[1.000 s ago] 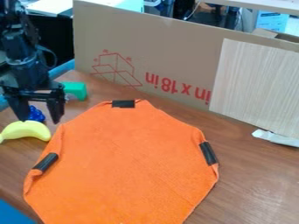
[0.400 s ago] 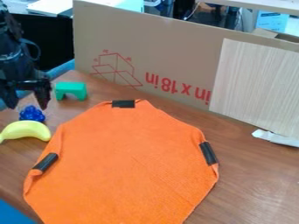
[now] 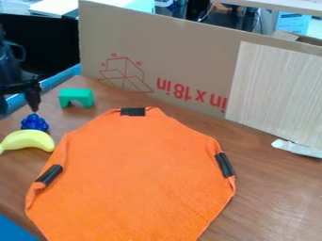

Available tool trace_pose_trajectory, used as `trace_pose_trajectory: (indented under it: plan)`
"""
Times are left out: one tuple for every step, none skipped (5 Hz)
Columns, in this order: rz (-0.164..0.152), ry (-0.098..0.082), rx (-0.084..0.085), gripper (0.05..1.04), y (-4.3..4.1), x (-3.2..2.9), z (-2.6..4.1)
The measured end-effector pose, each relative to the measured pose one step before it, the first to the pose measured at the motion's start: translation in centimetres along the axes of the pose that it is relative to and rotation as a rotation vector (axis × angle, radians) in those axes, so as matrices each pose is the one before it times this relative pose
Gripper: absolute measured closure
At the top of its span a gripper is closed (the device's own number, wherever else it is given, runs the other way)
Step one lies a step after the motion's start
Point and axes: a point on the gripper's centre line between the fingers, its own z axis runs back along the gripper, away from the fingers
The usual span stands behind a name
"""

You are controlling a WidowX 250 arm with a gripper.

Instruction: Move the violet object from the left side of the table to the top left side of the orange cloth

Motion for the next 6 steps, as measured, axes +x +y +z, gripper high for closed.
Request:
trace_pose_trajectory:
  plan:
    - [0.0259, 0.0002, -0.0143, 0.083, 0.952, 0.417, -0.833]
    - [0.0226, 0.0115, -0.0281, 0.083, 0.208, 0.015, -0.614]
    - [0.0077, 0.0248, -0.0632, 0.083, -0.860, 0.171, -0.764]
    - [0.0068, 0.0023, -0.0053, 0.083, -0.535, 0.441, -0.298]
    - [0.0182, 0.0154, 0.0026, 0.083, -0.565, 0.240, -0.776]
    - [0.0369, 0.0300, 0.0267, 0.083, 0.510, -0.484, -1.368]
